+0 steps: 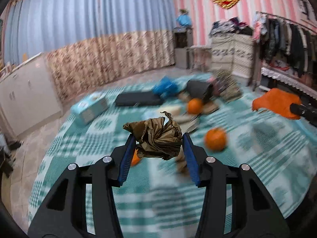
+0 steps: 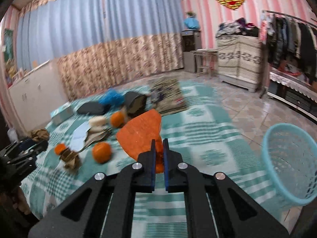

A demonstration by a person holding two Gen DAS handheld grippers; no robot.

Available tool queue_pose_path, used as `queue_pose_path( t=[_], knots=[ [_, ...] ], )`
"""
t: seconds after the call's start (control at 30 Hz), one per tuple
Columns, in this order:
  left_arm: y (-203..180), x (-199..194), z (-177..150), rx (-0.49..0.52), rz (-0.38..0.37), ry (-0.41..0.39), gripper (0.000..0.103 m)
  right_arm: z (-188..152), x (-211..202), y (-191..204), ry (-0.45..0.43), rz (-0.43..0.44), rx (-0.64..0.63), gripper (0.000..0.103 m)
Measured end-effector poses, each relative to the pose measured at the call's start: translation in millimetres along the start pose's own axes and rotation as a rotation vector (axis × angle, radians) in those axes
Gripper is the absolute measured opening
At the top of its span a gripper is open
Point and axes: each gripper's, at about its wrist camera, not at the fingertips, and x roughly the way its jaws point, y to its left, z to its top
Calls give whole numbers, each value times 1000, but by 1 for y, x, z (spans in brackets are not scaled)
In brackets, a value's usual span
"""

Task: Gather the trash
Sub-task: 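Carry the brown paper and orange cloth with both tools over the blue basket, then open both tools to drop the paper and cloth into the blue basket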

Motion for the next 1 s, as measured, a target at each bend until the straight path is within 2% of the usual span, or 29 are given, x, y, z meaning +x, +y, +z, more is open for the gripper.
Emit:
queue_pose_path(
  t=[0.13, 0.23, 0.43, 0.63, 0.87, 1.0],
  knots=[
    [-47, -9, 33, 48, -87, -63, 47, 8, -21, -35, -45, -63, 35, 6],
    [-91, -12, 56, 52, -198, -91, 47, 12, -38, -73, -65, -126, 61, 6],
    [-197, 2, 75, 82, -420, -66, 47, 6, -73, -151, -69, -263, 131, 6],
    [-307, 18, 72, 164, -579, -18, 47, -5, -91, -214, -44, -391, 176, 6],
    [-389, 62, 58, 202, -686, 98, 47, -16, -98, -263, -22, -476, 242, 6],
    [-417, 77, 54, 249, -683, 119, 49, -18, -95, -277, -12, -489, 263, 6]
  ],
)
